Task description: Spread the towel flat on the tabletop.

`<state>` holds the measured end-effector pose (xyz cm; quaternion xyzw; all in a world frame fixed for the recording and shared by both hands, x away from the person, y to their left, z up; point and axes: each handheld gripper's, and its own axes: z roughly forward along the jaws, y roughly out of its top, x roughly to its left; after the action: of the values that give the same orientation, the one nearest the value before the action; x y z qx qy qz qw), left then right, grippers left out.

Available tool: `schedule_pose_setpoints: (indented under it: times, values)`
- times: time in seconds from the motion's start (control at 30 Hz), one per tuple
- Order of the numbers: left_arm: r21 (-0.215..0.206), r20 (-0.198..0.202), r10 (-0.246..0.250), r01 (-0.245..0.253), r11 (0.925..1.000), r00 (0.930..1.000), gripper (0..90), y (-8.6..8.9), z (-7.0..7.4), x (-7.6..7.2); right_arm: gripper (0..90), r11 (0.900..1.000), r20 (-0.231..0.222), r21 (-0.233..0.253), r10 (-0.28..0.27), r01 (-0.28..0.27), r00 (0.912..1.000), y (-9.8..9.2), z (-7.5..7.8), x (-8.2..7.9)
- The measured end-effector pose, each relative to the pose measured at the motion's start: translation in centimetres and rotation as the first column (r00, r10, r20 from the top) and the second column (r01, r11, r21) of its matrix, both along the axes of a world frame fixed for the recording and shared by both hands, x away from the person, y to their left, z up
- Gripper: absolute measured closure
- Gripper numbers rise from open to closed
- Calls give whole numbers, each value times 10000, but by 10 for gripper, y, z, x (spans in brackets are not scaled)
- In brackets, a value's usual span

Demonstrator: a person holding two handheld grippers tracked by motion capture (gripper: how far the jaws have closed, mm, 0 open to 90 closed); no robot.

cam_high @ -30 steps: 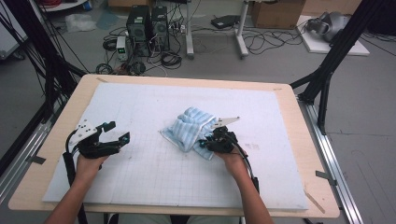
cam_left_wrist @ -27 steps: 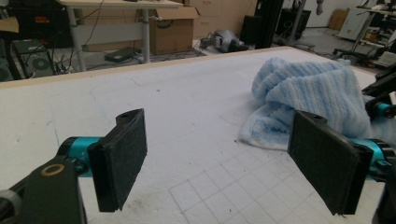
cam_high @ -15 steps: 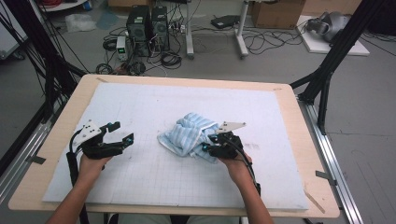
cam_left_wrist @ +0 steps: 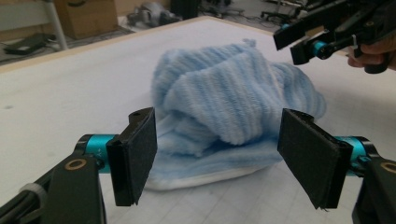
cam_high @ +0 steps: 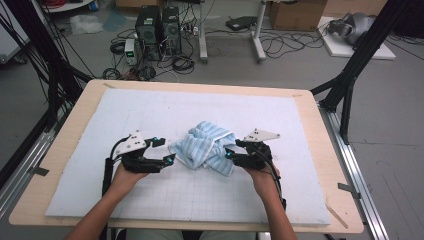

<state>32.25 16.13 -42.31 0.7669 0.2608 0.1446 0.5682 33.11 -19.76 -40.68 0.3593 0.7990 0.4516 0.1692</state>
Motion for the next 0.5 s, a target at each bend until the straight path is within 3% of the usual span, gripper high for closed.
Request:
schedule_pose_setpoints:
  times: [0.07,0.17,0.2,0.3,0.33,0.37,0.4,0.47,0.5]
  values:
    - [30,-9,-130,130,9999,9999,286,-7,0,1,452,10000,-7,28,-24,24,10000,-1,0,0]
    - [471,-156,-259,266,9985,9995,278,-35,2,7,429,9999,-20,111,-98,98,9999,-3,0,1]
    - [471,-156,-259,266,9985,9995,275,-35,2,7,415,9999,-28,131,-91,91,10000,-3,0,1]
    - [916,-246,-227,249,9955,9994,267,-54,3,14,391,9997,-50,173,-193,194,9998,-4,0,1]
    - [1322,-268,-169,203,9910,9995,266,-64,3,18,385,9995,-39,220,-242,242,9997,-5,1,1]
    - [1322,-268,-169,203,9910,9995,264,-64,3,18,385,9994,-56,236,-241,242,9997,-5,1,1]
    - [1638,-245,-65,104,9864,9997,280,-71,1,21,385,9994,-89,250,-220,222,9997,-6,0,1]
    - [1725,-290,28,23,9850,9996,387,-72,0,22,385,9995,-100,218,-207,209,9997,-6,0,1]
    - [1796,-329,88,-27,9837,9994,387,-71,-1,23,385,9996,-132,193,-202,205,9997,-6,-1,1]
